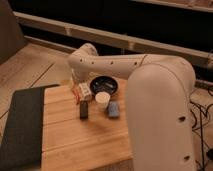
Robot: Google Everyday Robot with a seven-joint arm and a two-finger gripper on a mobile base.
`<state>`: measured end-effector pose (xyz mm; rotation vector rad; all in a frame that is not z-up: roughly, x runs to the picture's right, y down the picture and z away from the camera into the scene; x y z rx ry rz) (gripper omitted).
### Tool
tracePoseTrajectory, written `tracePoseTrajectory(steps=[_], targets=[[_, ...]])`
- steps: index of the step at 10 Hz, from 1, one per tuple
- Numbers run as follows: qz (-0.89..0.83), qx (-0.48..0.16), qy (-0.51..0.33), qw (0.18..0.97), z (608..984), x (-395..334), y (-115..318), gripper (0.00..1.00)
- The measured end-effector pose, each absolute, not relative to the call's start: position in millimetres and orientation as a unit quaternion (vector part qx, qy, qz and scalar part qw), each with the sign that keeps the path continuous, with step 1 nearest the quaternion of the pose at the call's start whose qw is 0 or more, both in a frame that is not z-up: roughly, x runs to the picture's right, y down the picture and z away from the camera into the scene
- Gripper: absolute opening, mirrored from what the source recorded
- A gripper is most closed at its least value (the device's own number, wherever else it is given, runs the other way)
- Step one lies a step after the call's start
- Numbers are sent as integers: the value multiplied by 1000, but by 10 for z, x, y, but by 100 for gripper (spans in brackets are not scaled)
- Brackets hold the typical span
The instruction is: Place the pepper in the ceramic bowl
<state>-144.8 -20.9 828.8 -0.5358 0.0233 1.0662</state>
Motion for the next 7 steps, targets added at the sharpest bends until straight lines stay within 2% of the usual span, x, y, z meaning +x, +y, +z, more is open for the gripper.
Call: tracePoseTrajectory(steps=[7], targets=[[460,-276,-3,844,8499,-1549,-184,65]])
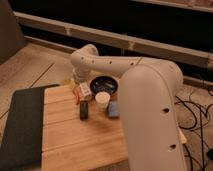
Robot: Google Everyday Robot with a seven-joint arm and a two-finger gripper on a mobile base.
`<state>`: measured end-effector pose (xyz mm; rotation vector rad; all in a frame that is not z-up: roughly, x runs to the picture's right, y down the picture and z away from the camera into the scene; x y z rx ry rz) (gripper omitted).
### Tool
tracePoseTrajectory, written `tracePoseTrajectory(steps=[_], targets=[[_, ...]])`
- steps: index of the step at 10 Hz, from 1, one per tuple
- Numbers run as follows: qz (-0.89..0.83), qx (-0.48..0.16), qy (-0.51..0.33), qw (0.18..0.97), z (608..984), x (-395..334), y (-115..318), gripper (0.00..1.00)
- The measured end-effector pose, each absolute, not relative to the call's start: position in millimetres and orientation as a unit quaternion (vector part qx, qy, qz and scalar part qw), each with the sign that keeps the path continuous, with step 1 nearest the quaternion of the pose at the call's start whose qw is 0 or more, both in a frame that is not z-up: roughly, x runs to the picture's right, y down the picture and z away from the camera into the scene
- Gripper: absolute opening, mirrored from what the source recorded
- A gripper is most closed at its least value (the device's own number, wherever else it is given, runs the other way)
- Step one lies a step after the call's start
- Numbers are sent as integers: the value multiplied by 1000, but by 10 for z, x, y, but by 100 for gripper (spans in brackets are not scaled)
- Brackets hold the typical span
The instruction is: Place the pepper in the ceramic bowl
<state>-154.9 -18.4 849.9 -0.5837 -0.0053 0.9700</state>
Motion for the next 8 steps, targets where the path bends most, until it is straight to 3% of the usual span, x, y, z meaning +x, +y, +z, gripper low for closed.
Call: tracePoseTrajectory(steps=[8], targets=[[346,-355,-18,868,9136,-2164,109,65]])
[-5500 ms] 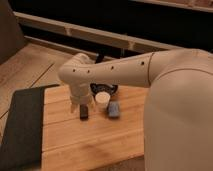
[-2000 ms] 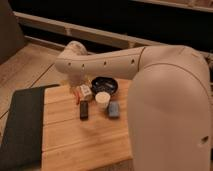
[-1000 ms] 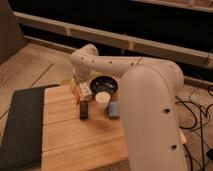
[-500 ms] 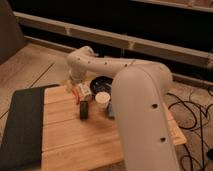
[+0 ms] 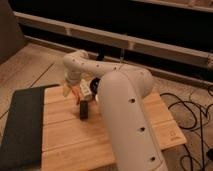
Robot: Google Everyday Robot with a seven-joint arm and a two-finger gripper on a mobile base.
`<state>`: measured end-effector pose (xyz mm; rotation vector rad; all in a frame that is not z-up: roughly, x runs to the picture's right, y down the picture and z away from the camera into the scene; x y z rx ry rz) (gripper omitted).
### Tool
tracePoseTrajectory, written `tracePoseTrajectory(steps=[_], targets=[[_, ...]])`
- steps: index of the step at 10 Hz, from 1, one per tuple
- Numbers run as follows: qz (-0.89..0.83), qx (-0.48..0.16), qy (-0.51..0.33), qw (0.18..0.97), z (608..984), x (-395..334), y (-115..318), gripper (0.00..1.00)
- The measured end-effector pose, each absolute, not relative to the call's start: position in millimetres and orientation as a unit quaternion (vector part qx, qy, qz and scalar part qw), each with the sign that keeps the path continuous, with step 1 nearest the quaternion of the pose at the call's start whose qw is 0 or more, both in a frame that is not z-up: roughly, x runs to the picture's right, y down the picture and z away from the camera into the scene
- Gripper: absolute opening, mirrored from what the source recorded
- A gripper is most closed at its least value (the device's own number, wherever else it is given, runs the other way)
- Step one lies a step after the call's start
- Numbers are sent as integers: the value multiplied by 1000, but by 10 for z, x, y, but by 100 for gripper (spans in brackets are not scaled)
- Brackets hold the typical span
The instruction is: Place the pepper in the ceramic bowl
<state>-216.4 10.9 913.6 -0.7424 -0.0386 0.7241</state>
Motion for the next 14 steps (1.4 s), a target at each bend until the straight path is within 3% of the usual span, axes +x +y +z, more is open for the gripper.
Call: tracePoseTrajectory(steps=[7,14], targets=[[314,-406,-8,858,9575,-2415,191,65],[340,-391,16,855,9814,-2200,115,65]])
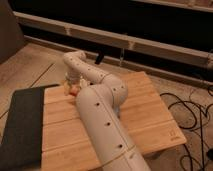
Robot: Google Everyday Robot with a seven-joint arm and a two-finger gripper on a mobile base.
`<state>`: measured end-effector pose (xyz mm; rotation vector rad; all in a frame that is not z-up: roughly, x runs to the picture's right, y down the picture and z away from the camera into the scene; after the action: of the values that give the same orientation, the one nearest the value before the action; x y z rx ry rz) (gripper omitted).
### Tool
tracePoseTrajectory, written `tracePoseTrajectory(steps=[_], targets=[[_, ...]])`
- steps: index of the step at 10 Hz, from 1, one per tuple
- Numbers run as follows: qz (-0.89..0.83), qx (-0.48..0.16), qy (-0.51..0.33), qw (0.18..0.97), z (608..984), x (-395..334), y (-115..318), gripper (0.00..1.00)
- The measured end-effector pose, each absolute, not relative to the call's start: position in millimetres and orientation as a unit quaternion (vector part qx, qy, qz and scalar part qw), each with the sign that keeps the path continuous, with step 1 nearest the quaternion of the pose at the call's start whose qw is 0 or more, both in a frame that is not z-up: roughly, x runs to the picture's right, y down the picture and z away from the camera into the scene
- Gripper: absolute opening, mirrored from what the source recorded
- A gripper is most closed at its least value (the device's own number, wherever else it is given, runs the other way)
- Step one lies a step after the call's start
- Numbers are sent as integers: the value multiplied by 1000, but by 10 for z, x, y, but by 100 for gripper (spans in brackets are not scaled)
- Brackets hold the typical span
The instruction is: Place the pepper in the ceramic bowl
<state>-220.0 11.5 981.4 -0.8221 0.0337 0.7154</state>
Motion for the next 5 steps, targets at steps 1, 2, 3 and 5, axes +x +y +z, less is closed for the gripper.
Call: tracePoseTrajectory(steps=[1,2,3,5], targets=[[339,-397,22,853,9827,-2188,184,65],[338,-402,27,851,9830,-2192,243,65],[337,-408,33,848,9833,-2190,294,64],[340,-416,34,843,9822,-2179,318,46]])
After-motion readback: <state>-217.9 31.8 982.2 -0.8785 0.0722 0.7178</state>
